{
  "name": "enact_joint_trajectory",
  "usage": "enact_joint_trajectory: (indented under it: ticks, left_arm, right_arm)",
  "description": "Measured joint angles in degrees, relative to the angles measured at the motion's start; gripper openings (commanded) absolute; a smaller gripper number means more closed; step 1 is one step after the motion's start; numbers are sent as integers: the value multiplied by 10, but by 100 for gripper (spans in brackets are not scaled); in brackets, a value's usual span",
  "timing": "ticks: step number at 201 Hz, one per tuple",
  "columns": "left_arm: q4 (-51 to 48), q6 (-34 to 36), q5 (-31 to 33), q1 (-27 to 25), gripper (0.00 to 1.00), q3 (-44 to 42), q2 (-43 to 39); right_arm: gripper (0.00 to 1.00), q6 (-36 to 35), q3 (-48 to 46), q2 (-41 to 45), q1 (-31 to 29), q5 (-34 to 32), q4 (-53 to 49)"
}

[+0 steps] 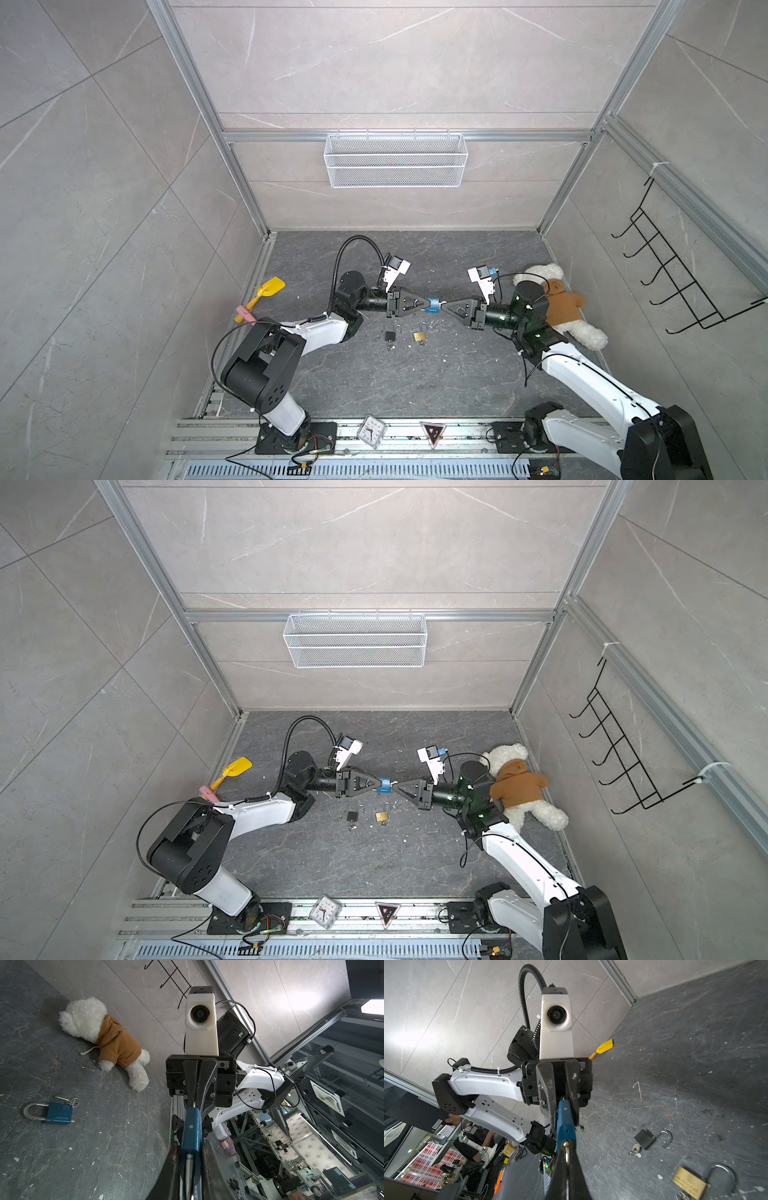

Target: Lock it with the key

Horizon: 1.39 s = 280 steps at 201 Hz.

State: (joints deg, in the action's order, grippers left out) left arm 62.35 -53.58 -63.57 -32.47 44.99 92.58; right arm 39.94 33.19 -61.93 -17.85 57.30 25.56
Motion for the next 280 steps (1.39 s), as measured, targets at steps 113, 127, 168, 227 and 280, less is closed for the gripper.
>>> enact_joint_trajectory:
  ticks: [113, 127, 168, 227, 280]
  left_arm:
    - [21, -18, 16, 54, 0, -16, 12]
    - [20, -18, 18, 54, 0, -16, 16]
    - [7, -14, 20, 51, 0, -16, 17]
    - [-173, 73, 119, 33, 0, 2, 17]
    - [-407, 191, 277, -7, 0, 68, 17]
  right_arm:
    - [0, 12, -11, 0, 47, 8, 17]
    - [0, 12, -11, 1, 47, 2, 16]
    - [0, 8, -11, 1, 55, -23, -5]
    - [0, -12, -11, 13, 55, -81, -62]
    - [0, 0, -31, 17, 55, -176, -93]
